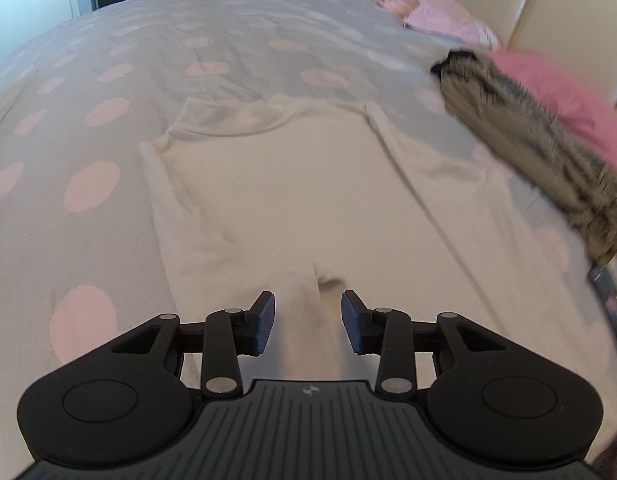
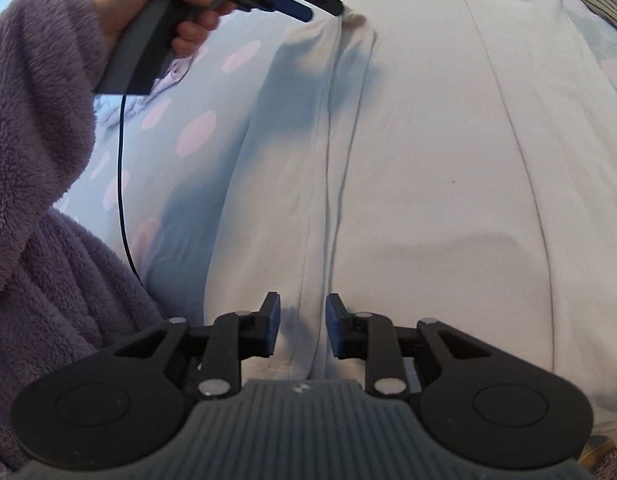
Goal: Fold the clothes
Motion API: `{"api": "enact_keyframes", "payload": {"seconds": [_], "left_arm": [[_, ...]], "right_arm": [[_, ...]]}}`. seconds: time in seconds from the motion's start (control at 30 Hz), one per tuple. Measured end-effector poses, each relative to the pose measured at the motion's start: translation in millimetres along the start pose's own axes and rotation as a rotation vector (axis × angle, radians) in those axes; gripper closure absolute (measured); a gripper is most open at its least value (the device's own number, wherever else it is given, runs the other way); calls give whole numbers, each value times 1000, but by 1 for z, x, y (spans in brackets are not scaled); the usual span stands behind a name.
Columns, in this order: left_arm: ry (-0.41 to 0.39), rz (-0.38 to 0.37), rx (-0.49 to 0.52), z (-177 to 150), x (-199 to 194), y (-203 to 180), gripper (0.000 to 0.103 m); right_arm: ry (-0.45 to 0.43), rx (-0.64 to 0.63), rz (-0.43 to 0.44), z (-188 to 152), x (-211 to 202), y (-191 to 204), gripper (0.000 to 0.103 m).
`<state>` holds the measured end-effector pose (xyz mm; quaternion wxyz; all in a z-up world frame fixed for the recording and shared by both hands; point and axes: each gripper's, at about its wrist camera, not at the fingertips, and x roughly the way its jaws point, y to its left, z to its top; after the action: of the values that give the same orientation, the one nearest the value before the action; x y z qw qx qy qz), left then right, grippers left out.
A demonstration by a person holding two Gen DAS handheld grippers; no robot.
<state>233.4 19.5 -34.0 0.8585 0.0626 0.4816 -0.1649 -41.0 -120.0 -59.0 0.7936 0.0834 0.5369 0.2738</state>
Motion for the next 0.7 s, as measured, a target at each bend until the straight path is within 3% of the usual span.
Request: {"api": "enact_keyframes", "payload": {"seconds": [0.07,0.17,0.37,0.47,0.7], "left_arm": [[8,34,20,-1,10,-4,72],[5,39,35,1,18,-5,98],[-54,-16,19,9,6,-6,99],[-43,-15,22,9,11,-8,100],[-26,-19,40,2,25,-14,99]], "right_arm": [[2,-13,-17,1,4,4,74],[4,-19,-27,1,6,4,74],[17,-30,-18,-1,11,4,84],[18,-42,-22,0,12,5,95],[50,-52,-37,-2,5,5,96]]}}
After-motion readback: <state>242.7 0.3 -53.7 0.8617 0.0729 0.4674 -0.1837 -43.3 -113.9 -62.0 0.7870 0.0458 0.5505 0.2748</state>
